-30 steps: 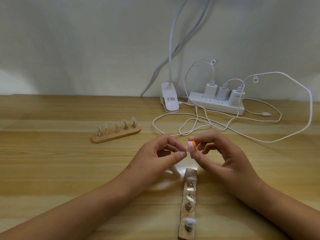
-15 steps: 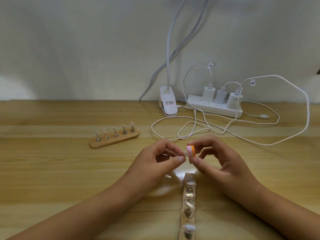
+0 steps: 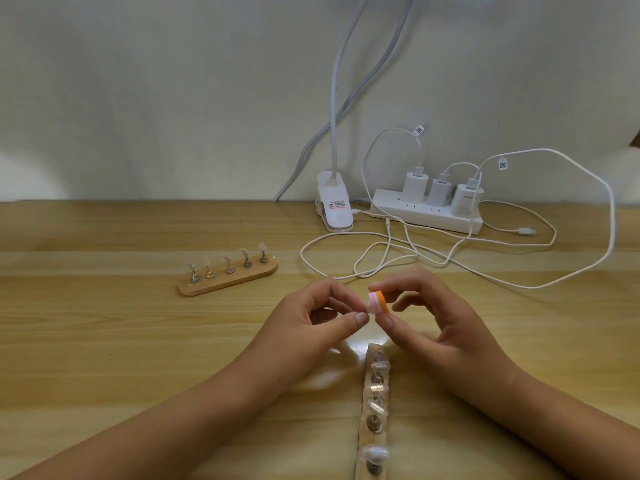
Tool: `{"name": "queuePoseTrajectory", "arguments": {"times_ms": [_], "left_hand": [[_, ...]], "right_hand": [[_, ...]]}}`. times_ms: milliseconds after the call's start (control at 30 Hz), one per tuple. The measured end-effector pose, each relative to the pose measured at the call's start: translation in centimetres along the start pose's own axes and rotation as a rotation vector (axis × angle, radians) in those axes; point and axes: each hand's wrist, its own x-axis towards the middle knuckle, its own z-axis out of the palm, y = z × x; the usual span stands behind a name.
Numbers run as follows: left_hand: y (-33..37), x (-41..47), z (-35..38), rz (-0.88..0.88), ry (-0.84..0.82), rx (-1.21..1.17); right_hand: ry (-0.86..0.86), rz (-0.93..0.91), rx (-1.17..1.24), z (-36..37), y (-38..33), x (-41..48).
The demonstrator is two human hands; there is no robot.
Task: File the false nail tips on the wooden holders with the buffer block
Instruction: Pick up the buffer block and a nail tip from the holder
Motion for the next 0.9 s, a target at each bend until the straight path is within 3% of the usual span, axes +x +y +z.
{"name": "queuePoseTrajectory", "arguments": {"times_ms": [67, 200, 300, 433, 600, 767, 900], "left_hand": [[0.01, 0.0, -0.02, -0.003, 0.015, -0.007], [0.06, -0.02, -0.03, 0.005, -0.011, -0.01], [0.05, 0.02, -0.06, 0.002, 0.011, -0.003], [0.15, -0.07, 0.15, 0.013, -0.02, 0.009], [0.0, -0.01, -0.03, 0.015, -0.028, 0.011], [-0.12, -0.09, 0.04, 0.015, -0.059, 0.015], [-0.21, -0.13, -0.06, 0.025, -0.075, 0.021]], "right_hand": [[-0.003, 0.069, 0.024, 0.01, 0.05, 0.05], [-0.003, -0.028, -0.046, 0.07, 0.05, -0.07], [-0.006, 0.048, -0.022, -0.02, 0.15, 0.01], [-0.003, -0.064, -0.054, 0.01, -0.07, -0.06], [0.023, 0.118, -0.002, -0.34, 0.33, 0.21], [0.049, -0.08, -0.101, -0.22, -0.39, -0.09], [0.008, -0.039, -0.069, -0.2, -0.28, 0.03]]}}
